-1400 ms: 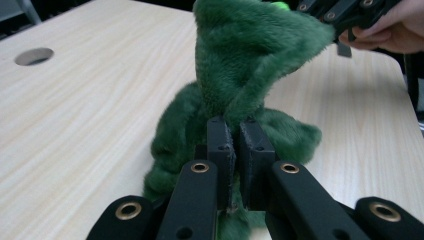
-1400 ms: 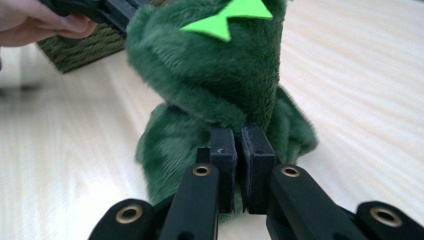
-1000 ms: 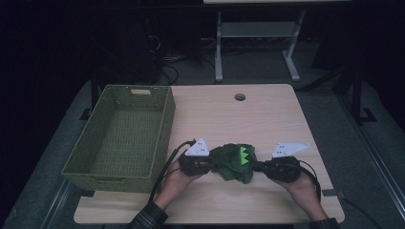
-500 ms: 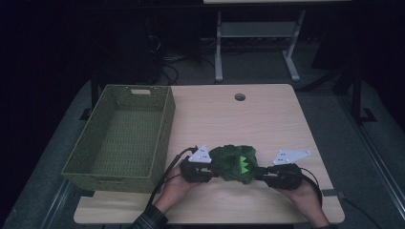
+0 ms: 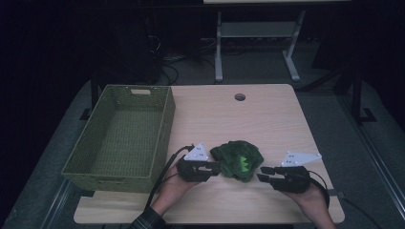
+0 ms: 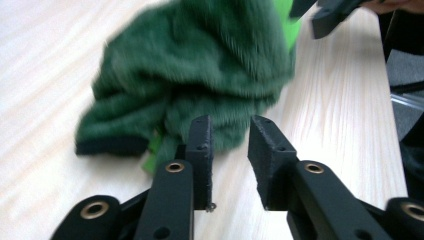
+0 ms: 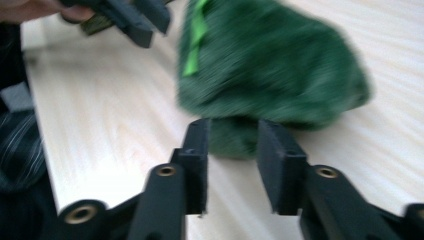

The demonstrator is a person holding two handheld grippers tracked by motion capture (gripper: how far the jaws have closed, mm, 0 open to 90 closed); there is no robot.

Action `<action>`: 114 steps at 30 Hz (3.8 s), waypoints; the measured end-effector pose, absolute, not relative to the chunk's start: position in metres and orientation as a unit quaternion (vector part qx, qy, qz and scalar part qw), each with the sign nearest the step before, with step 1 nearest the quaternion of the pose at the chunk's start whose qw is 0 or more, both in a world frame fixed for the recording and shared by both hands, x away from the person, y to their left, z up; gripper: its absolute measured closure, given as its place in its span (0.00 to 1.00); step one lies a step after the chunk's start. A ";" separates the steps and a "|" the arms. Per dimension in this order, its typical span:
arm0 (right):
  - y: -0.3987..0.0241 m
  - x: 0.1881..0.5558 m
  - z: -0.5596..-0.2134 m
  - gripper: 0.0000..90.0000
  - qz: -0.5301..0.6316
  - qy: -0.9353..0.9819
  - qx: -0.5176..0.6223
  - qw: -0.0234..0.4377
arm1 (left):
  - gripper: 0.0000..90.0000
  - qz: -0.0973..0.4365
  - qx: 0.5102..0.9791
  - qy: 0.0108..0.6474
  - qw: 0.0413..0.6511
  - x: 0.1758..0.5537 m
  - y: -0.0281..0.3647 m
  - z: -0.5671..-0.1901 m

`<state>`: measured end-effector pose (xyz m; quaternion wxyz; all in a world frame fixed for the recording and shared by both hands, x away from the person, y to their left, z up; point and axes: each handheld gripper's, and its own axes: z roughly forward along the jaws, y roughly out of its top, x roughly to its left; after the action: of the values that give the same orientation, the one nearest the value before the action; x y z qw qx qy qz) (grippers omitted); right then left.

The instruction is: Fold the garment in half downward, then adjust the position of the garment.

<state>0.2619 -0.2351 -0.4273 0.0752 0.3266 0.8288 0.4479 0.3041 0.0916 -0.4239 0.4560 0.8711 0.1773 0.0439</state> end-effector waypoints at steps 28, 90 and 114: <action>-0.205 0.287 -0.444 1.00 0.395 0.856 0.334 0.021 | 1.00 0.011 0.893 0.204 0.402 0.340 0.070 -0.447; -0.211 0.387 -0.454 1.00 0.389 0.834 0.383 0.075 | 0.98 -0.015 0.899 0.186 0.396 0.313 0.050 -0.464; -0.214 0.324 -0.454 1.00 0.378 0.859 0.342 0.041 | 0.98 0.016 0.881 0.253 0.400 0.365 0.080 -0.469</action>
<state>0.3239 -0.2141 -0.4543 0.0410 0.3417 0.8594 0.3781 0.3652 0.0803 -0.4686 0.3995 0.8811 0.2526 0.0161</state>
